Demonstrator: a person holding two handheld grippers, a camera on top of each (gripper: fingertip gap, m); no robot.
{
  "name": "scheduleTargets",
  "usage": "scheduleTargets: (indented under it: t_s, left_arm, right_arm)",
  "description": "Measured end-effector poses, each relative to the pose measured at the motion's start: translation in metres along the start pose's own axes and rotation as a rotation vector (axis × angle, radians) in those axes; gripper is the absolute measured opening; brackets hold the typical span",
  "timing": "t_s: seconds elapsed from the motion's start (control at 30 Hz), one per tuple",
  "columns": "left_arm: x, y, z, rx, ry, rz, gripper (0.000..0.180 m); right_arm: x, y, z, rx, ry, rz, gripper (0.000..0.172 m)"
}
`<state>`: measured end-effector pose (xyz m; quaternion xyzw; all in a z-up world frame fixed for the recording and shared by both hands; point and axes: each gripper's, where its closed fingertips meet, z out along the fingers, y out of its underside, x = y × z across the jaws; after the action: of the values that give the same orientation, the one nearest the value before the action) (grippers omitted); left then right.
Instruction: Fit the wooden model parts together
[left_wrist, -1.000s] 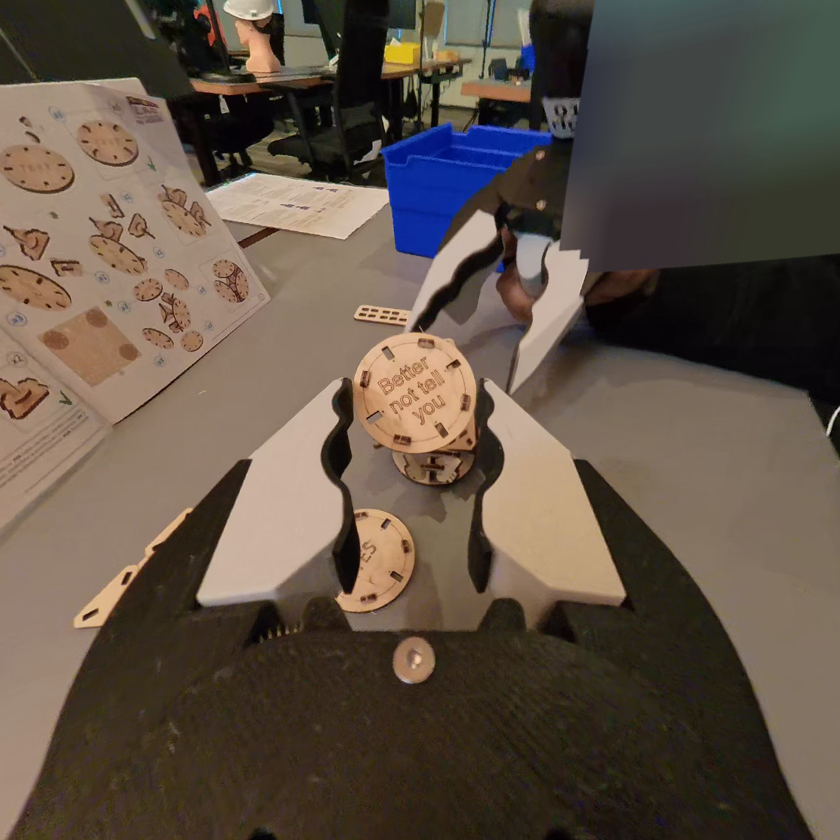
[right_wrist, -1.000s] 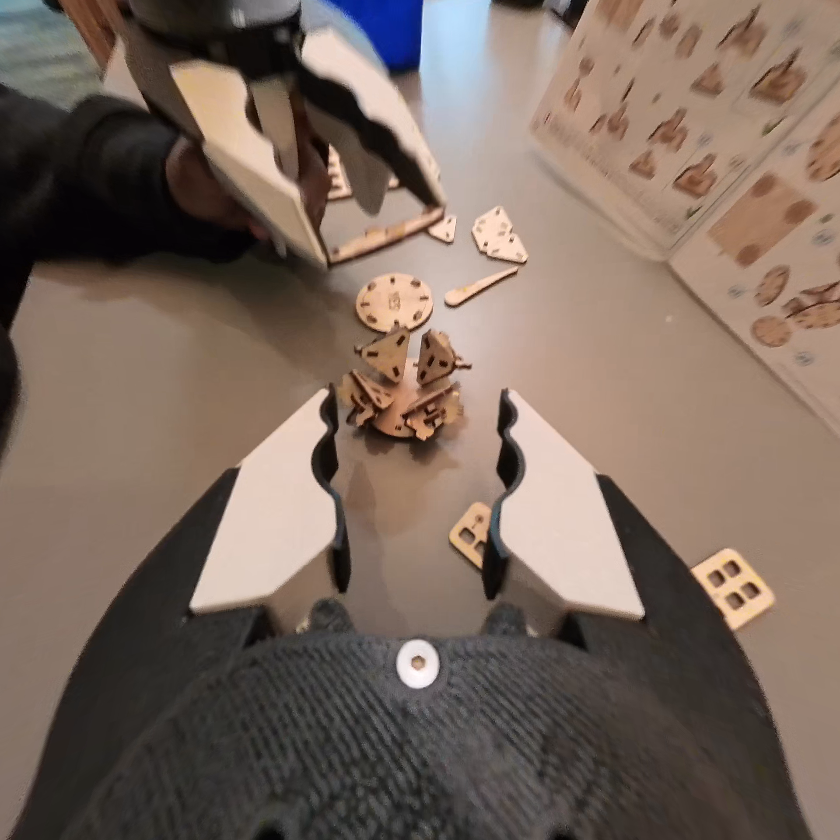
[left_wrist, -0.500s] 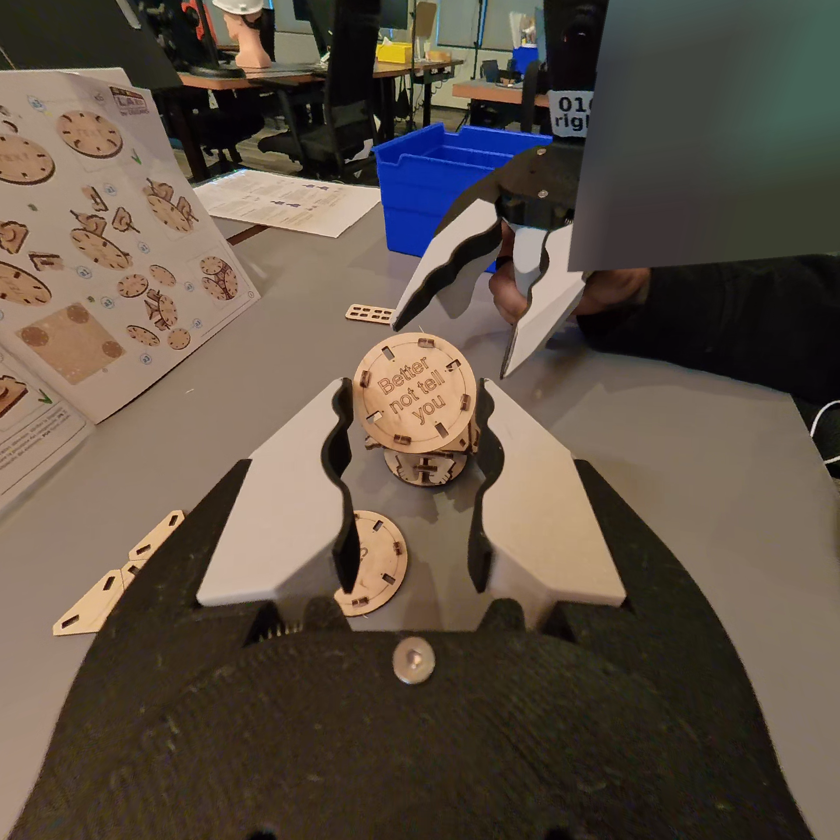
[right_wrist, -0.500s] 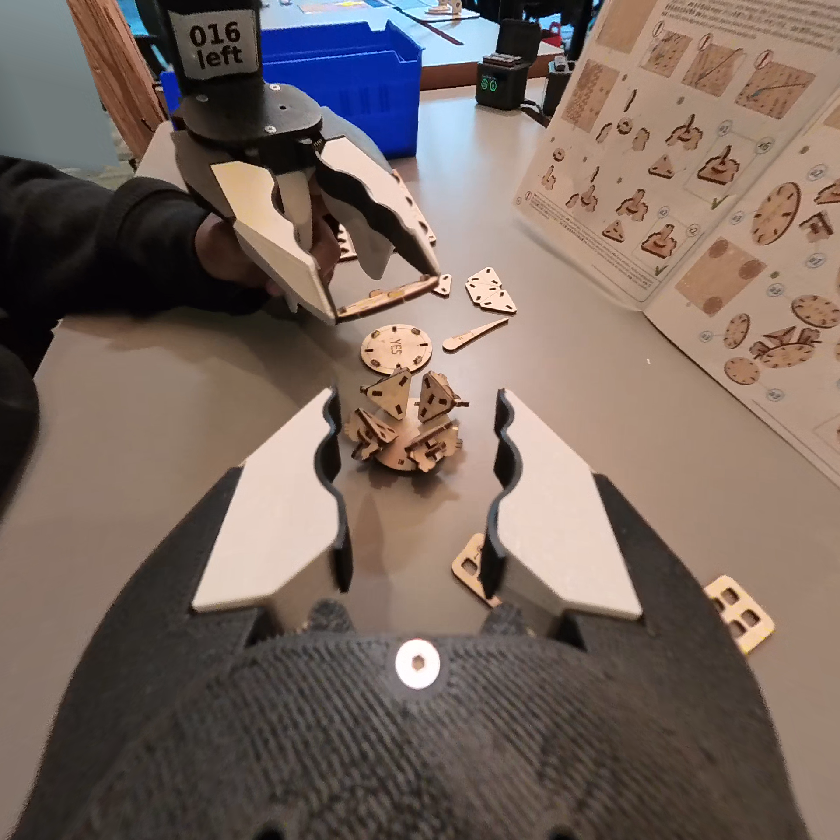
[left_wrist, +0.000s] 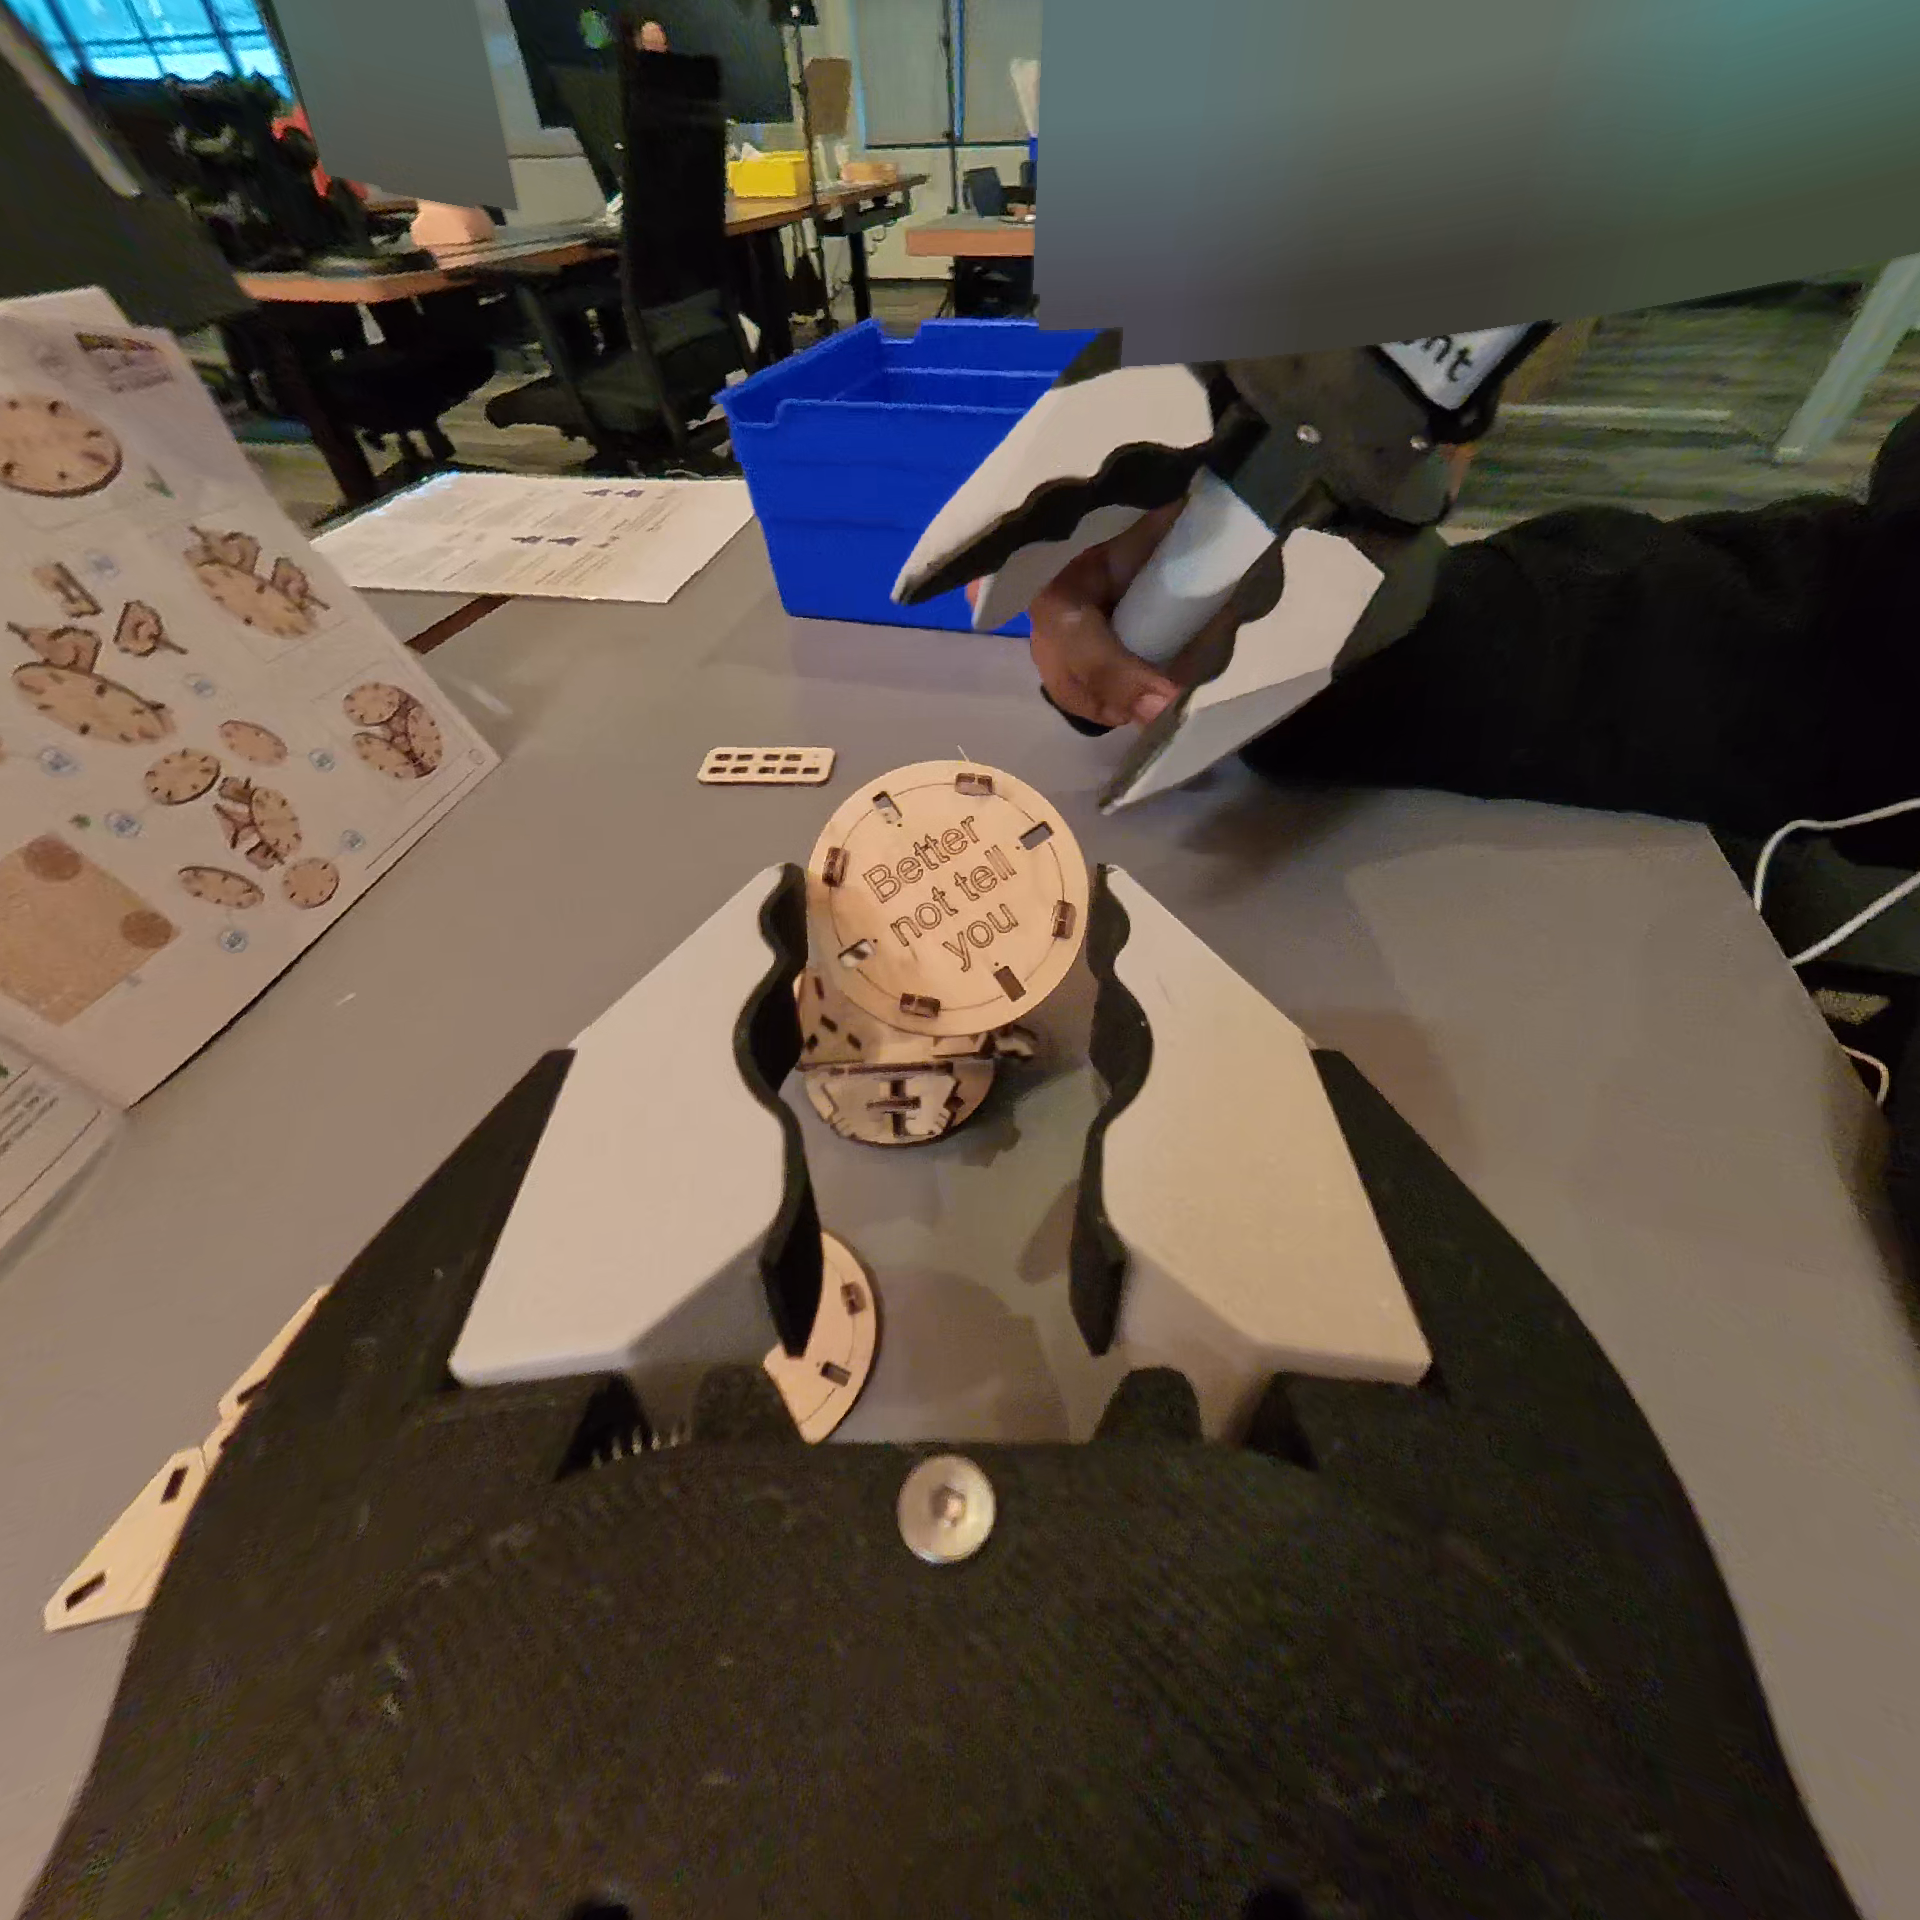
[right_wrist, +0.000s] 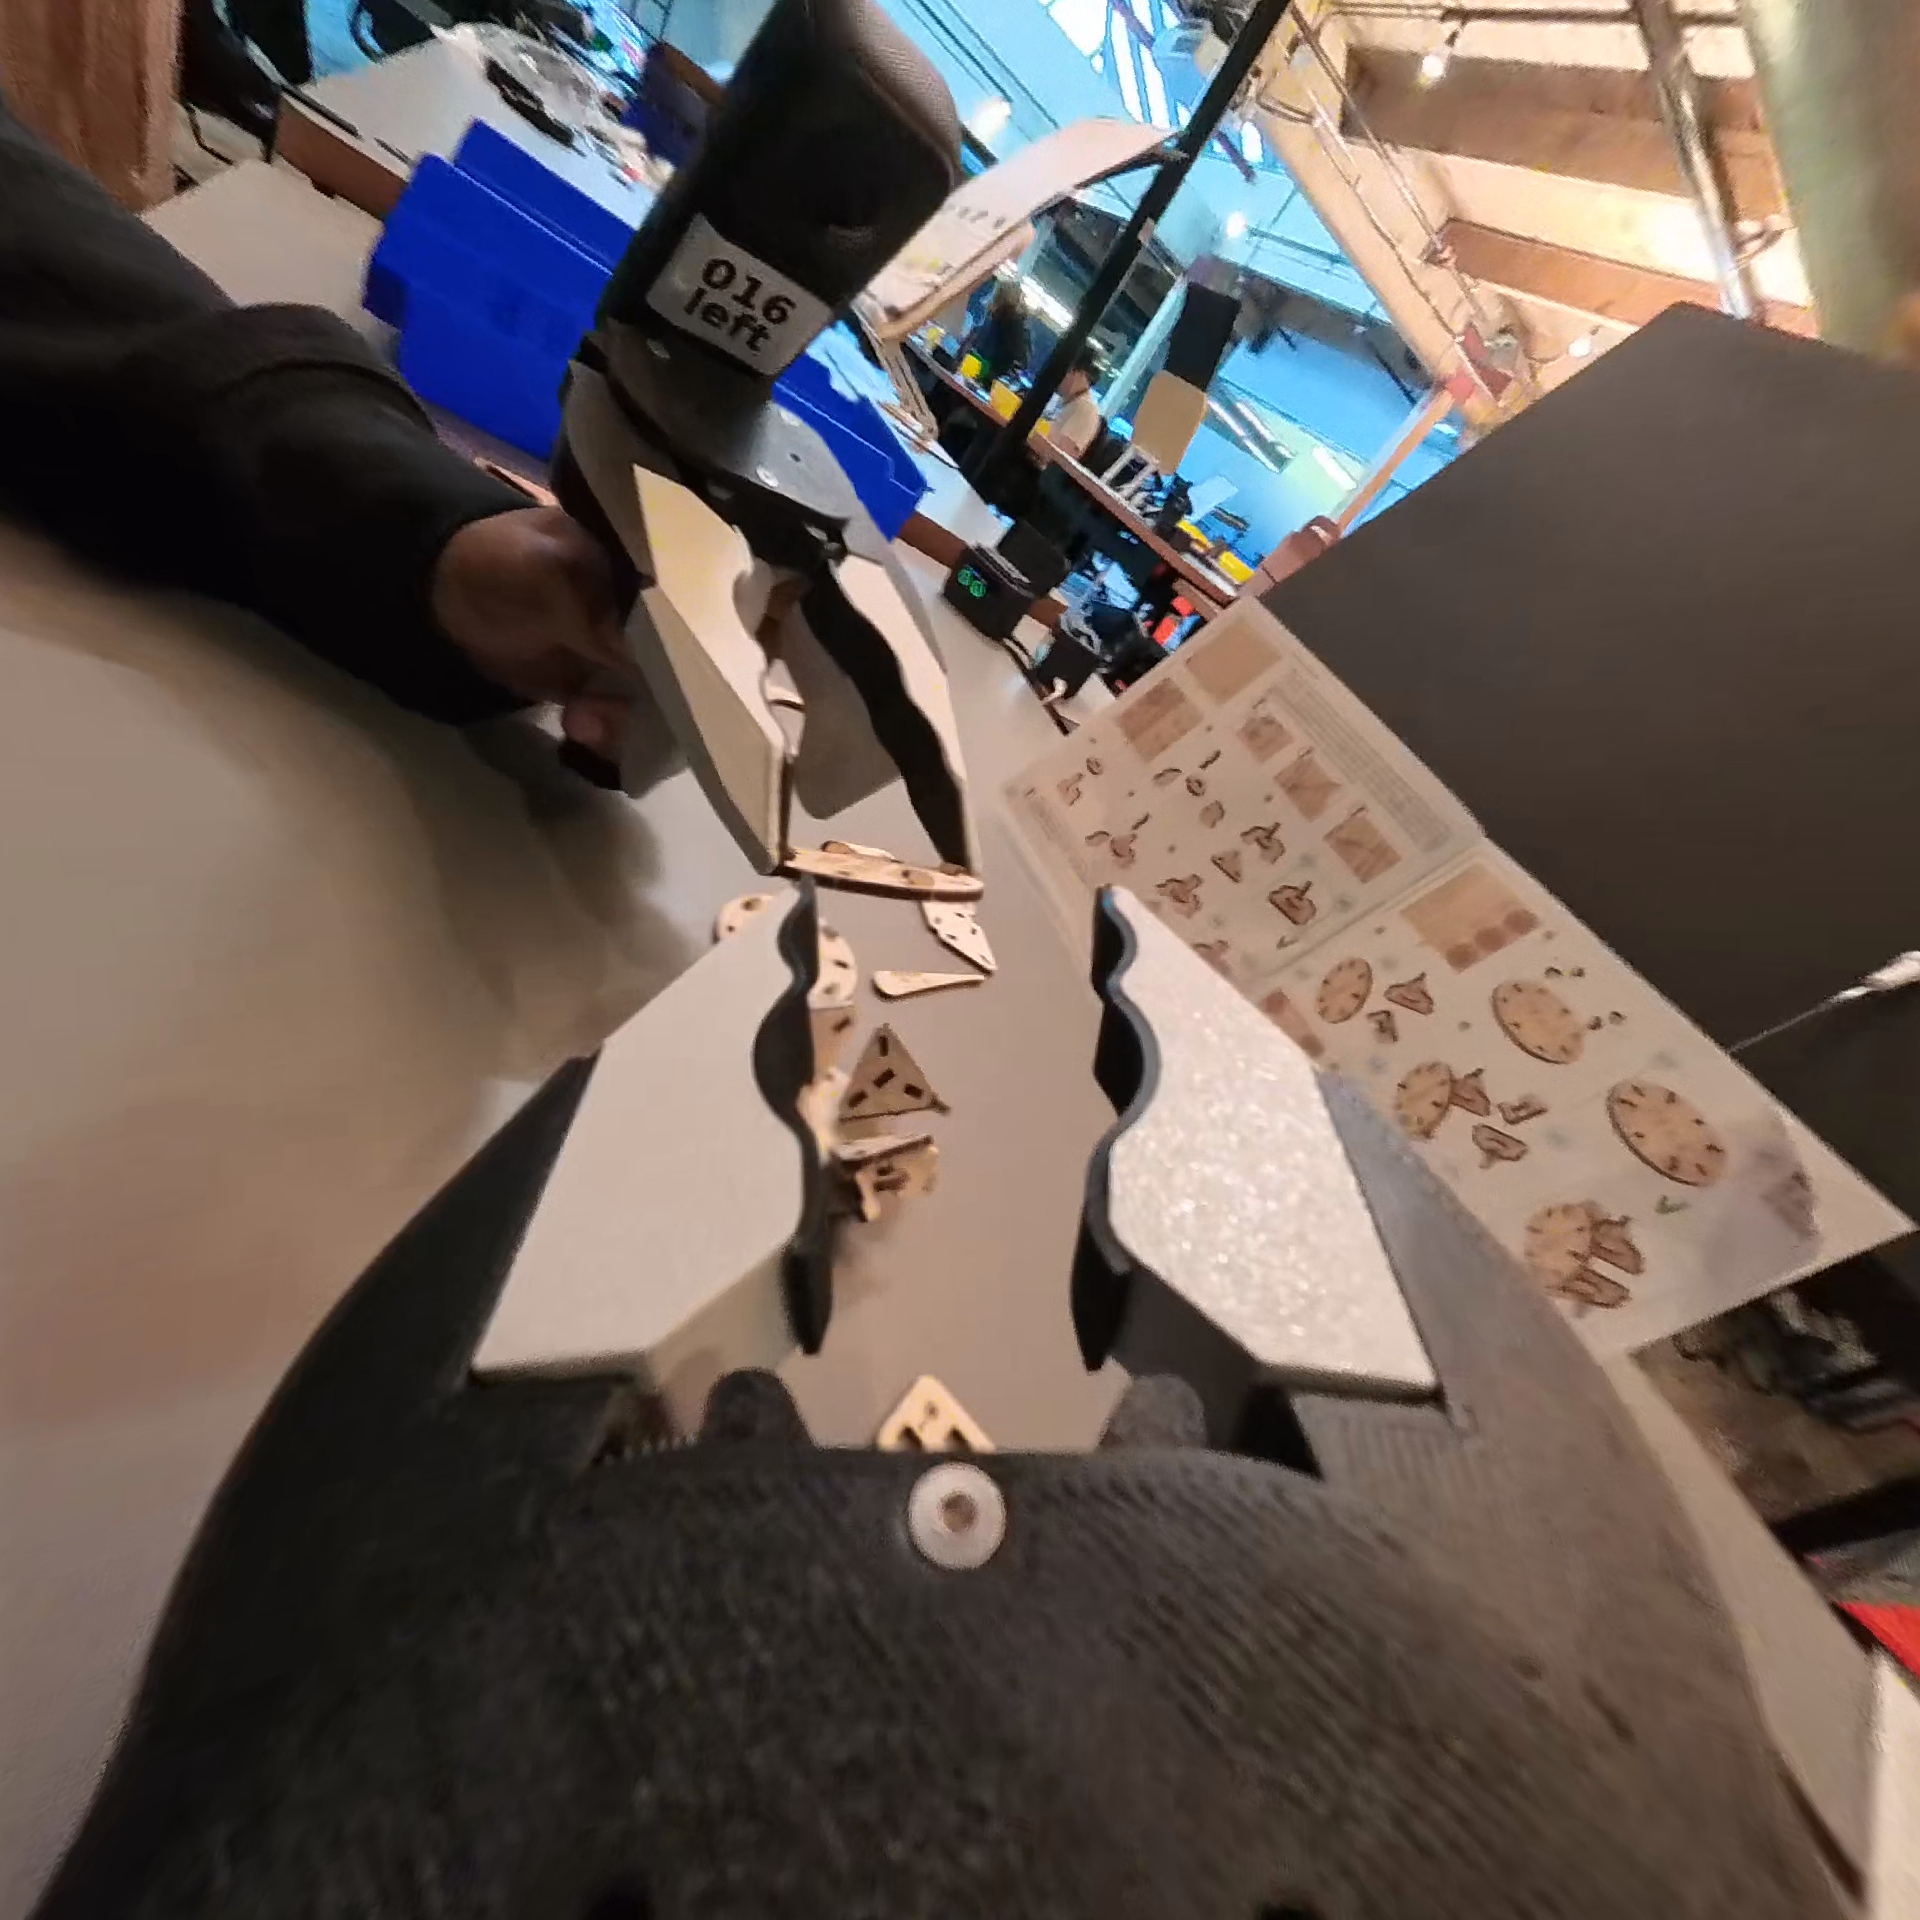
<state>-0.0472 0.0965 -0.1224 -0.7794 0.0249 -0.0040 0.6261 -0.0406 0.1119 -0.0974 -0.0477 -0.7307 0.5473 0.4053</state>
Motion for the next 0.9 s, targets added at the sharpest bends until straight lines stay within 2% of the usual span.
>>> scheduleTargets:
  t_s: [0.17,0.5,0.9]
  left_arm:
    - [0.011,-0.001,0.001,-0.007,0.027,0.076,0.051]
    - [0.031,-0.002,0.004,-0.009,0.115,0.108,0.051]
    - [0.038,0.0,0.006,-0.015,0.157,0.095,0.051]
  right_arm:
    - [-0.018,0.001,0.002,0.004,-0.148,0.161,0.056]
    - [-0.03,-0.003,0.0,0.051,-0.307,0.389,0.051]
    - [-0.038,-0.002,-0.001,0.047,-0.349,0.367,0.049]
